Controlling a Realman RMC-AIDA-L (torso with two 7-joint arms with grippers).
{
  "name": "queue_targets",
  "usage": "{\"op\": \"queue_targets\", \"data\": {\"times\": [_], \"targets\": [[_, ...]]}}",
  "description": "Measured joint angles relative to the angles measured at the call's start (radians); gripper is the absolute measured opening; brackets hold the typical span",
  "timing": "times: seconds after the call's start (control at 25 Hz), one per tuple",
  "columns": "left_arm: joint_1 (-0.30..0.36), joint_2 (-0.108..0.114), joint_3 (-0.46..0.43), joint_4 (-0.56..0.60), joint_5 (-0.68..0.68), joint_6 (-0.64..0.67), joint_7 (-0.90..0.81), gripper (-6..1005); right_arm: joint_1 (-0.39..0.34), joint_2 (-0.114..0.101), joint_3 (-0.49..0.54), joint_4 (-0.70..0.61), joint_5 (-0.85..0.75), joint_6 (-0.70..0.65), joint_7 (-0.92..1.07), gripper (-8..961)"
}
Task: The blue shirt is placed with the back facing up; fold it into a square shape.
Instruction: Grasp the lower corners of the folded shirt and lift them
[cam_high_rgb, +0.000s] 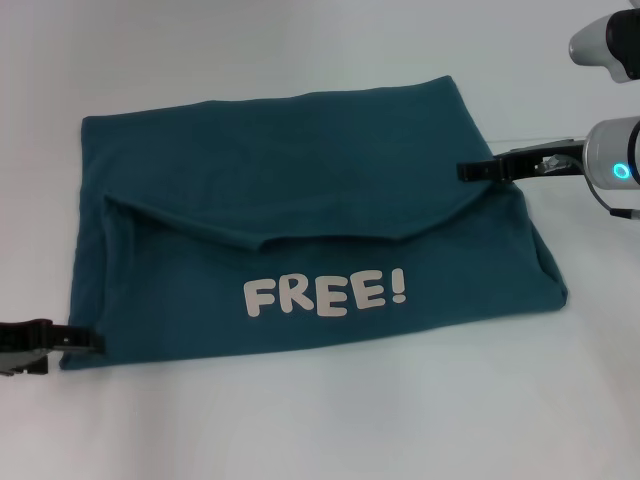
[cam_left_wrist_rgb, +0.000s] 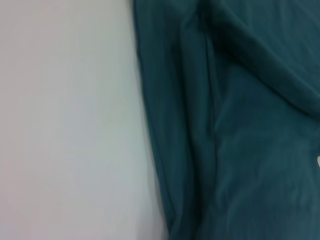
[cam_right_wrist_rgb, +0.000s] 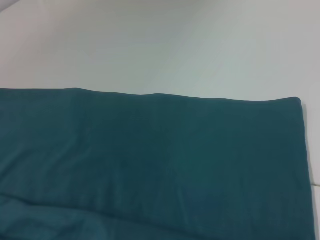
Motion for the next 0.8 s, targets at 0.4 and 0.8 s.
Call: {"op": "queue_targets", "data": {"times": [0.4, 0.8], "targets": [[-0.023, 0.008, 0.005, -0.075, 0.004, -0.084, 0.002, 871, -0.001, 0.005, 0.0, 0.0, 0.0, 0.006, 0.0, 927], [-0.038, 0.005, 0.045, -0.112, 0.005, -0.097, 0.0, 847, -0.004, 0.005, 0.001, 0.0, 0.0, 0.007, 0.0, 927]]}}
